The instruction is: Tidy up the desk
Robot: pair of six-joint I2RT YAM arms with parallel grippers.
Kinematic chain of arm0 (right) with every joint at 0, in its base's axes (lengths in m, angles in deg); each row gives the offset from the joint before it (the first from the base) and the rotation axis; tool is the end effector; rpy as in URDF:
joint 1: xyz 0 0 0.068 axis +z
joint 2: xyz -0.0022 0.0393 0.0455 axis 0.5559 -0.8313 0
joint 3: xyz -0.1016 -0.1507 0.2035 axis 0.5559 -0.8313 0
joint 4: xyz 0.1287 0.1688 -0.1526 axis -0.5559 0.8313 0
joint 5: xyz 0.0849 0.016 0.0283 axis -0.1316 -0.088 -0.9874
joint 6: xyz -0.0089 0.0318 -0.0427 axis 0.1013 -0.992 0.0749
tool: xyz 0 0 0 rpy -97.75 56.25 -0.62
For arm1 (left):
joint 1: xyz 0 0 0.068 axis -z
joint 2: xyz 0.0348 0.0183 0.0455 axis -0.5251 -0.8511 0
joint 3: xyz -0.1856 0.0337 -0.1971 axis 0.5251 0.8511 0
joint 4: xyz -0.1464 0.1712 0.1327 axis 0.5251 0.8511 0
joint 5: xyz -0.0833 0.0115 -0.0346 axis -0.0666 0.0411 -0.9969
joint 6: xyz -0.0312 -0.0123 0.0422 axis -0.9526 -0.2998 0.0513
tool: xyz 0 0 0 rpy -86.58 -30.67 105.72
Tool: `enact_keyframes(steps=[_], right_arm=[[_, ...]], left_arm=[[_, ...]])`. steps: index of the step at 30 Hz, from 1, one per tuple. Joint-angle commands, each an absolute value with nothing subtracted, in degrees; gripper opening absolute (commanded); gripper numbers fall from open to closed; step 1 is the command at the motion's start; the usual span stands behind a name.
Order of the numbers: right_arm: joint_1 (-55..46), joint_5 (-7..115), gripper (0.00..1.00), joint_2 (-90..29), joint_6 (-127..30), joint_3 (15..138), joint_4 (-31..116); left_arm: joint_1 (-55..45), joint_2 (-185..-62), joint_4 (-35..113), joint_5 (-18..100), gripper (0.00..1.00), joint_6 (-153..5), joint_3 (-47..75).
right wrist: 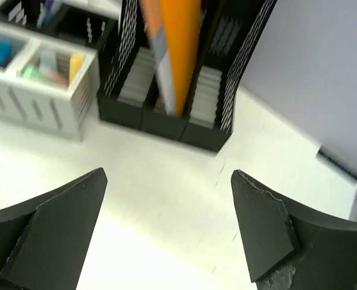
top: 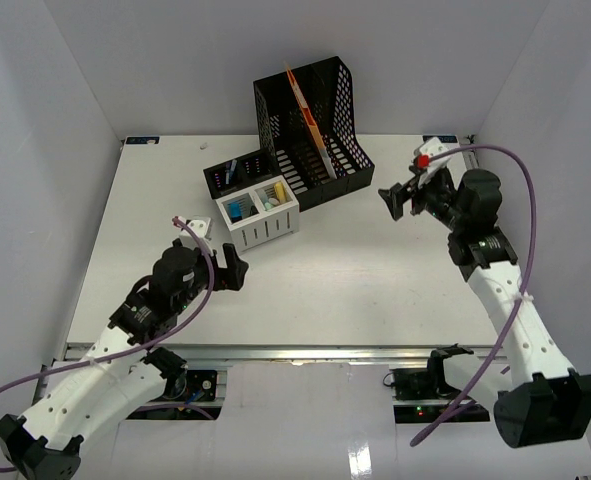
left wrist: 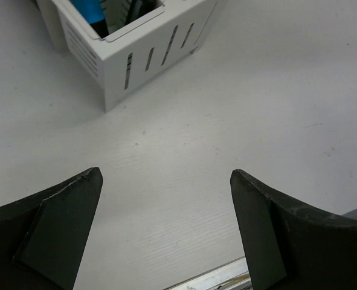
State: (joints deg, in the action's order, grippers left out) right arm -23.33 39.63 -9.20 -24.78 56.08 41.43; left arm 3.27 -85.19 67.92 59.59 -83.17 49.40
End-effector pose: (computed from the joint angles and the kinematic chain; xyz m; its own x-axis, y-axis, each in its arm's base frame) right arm 0.2355 0.0570 0.3767 0.0950 -0.2542 -0.9625 -0.5329 0.8037 -0.2649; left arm 0.1275 -0.0812 0.2821 -0.4990 -0.0712 -0.8637 0.2721 0.9333 -0.2342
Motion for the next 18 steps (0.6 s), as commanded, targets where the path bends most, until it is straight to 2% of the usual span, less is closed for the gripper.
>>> enact_keyframes(steps=[1,13,18], right_arm=[[-23.6,43.8,0.9,-3.9,-25.8,49.4,56.0],[-25.0,60.6,0.9,3.7,-38.3,39.7,53.8],[-27.5,61.4,0.9,5.3,-39.8,37.0,52.8]], left_arm=[[3.0,-87.6,61.3,53.7,0.98,-77.1,47.7],[3.0,-80.0,60.4,53.3,0.98,-75.8,51.4],[3.0,-78.8,61.2,55.2,0.98,-75.6,51.2]])
